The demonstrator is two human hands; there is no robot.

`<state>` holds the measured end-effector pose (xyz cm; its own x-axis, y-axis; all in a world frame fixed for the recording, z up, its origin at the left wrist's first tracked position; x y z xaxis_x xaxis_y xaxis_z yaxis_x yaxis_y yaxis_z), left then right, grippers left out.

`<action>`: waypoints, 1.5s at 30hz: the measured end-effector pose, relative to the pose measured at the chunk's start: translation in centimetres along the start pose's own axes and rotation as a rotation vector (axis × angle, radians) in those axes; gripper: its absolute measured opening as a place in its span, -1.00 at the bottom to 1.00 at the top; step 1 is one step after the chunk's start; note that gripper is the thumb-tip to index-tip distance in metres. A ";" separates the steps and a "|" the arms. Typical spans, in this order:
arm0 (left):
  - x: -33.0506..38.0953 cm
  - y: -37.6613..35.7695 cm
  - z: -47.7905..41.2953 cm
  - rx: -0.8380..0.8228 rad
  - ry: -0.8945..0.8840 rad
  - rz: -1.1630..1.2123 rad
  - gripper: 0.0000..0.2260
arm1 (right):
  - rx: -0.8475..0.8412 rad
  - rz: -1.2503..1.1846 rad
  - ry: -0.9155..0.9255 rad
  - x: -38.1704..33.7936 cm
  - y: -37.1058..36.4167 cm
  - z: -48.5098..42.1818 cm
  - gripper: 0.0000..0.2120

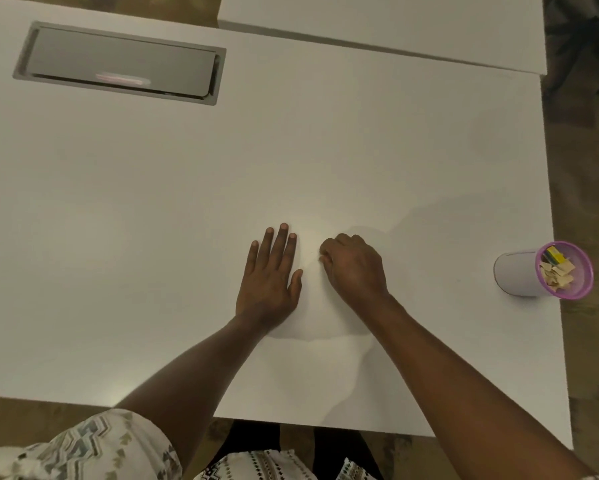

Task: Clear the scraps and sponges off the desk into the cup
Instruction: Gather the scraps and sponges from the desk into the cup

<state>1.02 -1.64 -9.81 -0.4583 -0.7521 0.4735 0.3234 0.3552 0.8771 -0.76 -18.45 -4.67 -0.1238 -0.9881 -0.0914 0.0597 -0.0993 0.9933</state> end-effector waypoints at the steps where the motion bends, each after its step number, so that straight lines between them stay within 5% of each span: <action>1: 0.0 0.0 0.0 0.002 0.000 -0.002 -0.42 | 0.000 0.027 0.022 -0.2 0.1 -0.2 -0.91; 10: -0.1 0.0 0.0 -0.001 -0.002 0.003 -0.42 | -0.009 0.275 0.183 -2.2 0.8 -1.6 -0.77; 15: 0.0 0.1 0.0 0.013 -0.008 0.007 -0.43 | -0.163 0.206 0.176 -2.1 0.1 -2.4 -0.88; 19: 0.1 0.2 0.0 0.016 -0.008 0.000 -0.43 | -0.263 -0.110 -0.074 -0.1 -0.4 -2.5 -0.90; 24: 0.1 0.3 0.0 0.013 -0.004 0.003 -0.43 | -0.219 -0.781 -0.493 2.6 1.2 -0.5 -0.91; 28: 0.1 0.3 0.1 -0.001 0.007 0.009 -0.43 | -0.074 -1.010 -0.652 5.7 3.3 1.3 -0.95; 33: -0.1 0.1 0.0 -0.026 0.023 0.000 -0.42 | 0.217 -0.935 -0.780 13.2 7.4 4.4 -0.89; 37: -0.2 0.1 -0.1 -0.023 0.017 -0.009 -0.42 | 0.389 -0.620 -0.836 19.1 10.3 7.9 -0.91; 45: -0.2 0.0 -0.1 -0.024 0.021 -0.007 -0.43 | 0.265 -0.245 -1.076 26.7 9.5 12.4 -0.84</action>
<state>1.20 -1.57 -9.88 -0.4435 -0.7660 0.4653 0.3402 0.3365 0.8781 -15.73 -44.32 3.23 -0.8979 -0.3184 -0.3039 -0.2791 -0.1220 0.9525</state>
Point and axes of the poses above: each hand's wrist, its own z-axis away from the middle knuckle, its own y-axis out of the back of the hand, x = y × z, the point moved 4 cm from there along -z, towards the middle knuckle, and after that the axes turned 10 degrees about z, right-handed, at the moved point
